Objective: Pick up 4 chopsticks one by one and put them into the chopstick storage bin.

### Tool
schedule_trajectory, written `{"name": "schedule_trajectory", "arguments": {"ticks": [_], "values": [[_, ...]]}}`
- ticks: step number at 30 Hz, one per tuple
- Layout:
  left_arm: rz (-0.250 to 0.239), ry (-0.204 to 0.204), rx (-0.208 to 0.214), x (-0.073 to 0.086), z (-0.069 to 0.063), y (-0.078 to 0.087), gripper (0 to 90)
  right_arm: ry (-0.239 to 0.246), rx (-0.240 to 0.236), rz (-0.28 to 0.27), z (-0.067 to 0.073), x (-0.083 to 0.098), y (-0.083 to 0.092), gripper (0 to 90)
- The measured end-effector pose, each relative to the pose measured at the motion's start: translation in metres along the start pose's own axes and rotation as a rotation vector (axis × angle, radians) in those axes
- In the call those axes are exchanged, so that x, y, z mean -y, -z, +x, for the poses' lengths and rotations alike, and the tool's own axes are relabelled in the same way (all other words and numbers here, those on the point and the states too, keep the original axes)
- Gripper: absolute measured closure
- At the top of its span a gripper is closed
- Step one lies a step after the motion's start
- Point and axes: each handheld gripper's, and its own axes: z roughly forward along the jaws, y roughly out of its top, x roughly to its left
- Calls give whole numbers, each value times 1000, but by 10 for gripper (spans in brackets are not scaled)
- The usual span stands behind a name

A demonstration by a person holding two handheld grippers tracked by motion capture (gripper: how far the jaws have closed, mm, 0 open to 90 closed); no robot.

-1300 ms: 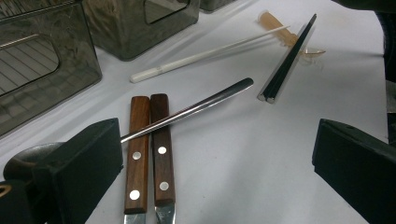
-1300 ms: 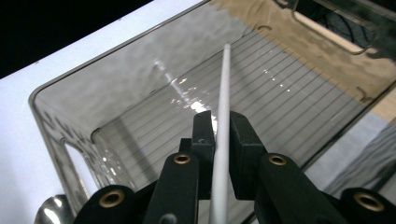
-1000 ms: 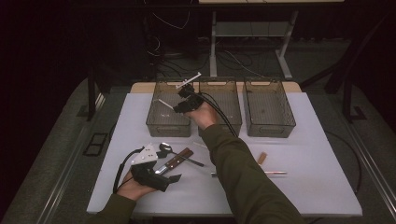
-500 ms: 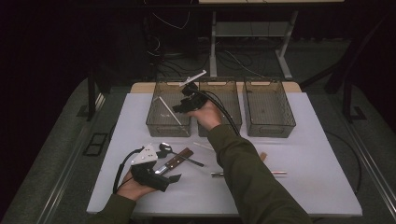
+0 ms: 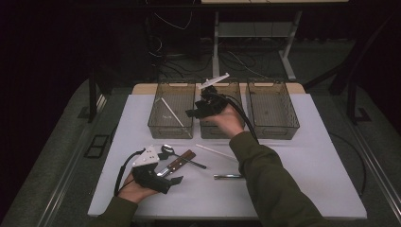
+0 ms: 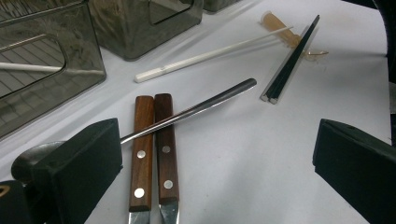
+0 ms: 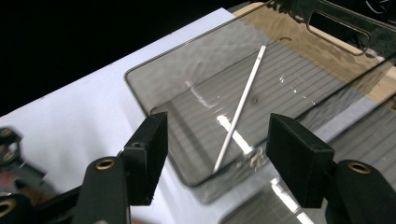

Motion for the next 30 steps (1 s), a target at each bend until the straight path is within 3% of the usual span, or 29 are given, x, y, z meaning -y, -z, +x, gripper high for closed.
{"name": "schedule_trajectory", "arguments": {"ticks": [9, 18, 22, 30], "values": [[13, 4, -1, 0, 1, 1, 0, 43, 15, 0, 2, 24, 37, 409], [4, 34, -6, 0, 4, 2, 0, 71, 19, -2, 0, 50, 67, 407], [-12, 54, -19, 0, 6, 2, 0, 68, 9, 8, -3, 65, 76, 401], [-19, 52, -50, -1, 8, 1, 0, 59, 1, 12, -9, 92, 92, 394]]}}
